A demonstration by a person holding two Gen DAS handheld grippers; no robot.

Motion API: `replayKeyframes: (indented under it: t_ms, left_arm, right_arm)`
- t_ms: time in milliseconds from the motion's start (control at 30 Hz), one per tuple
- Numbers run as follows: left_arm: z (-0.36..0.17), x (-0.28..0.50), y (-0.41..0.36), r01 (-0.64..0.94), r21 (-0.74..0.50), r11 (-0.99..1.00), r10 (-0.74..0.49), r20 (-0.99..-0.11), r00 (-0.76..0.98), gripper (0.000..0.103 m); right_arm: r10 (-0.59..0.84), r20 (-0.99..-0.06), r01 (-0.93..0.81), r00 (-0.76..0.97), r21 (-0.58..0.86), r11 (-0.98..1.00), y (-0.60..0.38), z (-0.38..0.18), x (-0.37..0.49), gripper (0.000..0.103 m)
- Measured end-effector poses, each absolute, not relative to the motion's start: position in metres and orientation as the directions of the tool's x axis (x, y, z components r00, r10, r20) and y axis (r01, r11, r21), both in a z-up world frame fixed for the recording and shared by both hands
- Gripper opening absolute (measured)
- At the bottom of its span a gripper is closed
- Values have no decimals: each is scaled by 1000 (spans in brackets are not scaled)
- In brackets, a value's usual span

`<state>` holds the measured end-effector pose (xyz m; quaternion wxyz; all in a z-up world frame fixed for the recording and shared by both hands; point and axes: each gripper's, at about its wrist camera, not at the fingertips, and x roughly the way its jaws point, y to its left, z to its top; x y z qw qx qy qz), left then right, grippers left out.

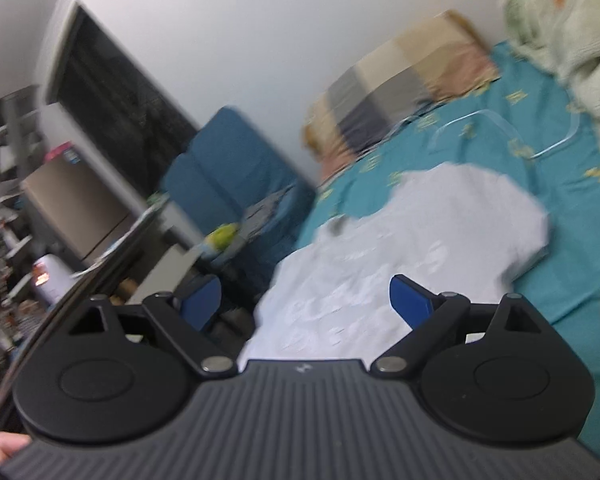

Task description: Fold clothes

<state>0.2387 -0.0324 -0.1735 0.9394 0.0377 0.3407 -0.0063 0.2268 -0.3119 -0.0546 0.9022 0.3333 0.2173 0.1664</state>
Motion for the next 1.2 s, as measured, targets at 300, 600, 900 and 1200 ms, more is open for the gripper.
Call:
replayKeyframes:
  t_ms: [300, 600, 900, 1200]
  left_arm:
    - [-174, 239, -32, 39, 66, 997, 13, -641, 768, 103]
    - [-174, 239, -32, 39, 65, 997, 12, -640, 769, 103]
    - [-175, 238, -31, 39, 62, 997, 10, -636, 772, 103]
    - [-175, 238, -32, 38, 63, 997, 11, -637, 771, 103]
  right_arm:
    - [292, -516, 154, 805, 658, 737, -357, -104, 308, 93]
    - [214, -604, 377, 768, 696, 611, -384, -167, 377, 92]
    - [53, -679, 523, 733, 611, 595, -379, -175, 370, 83]
    - [87, -663, 472, 743, 612, 635, -387, -171, 405, 9]
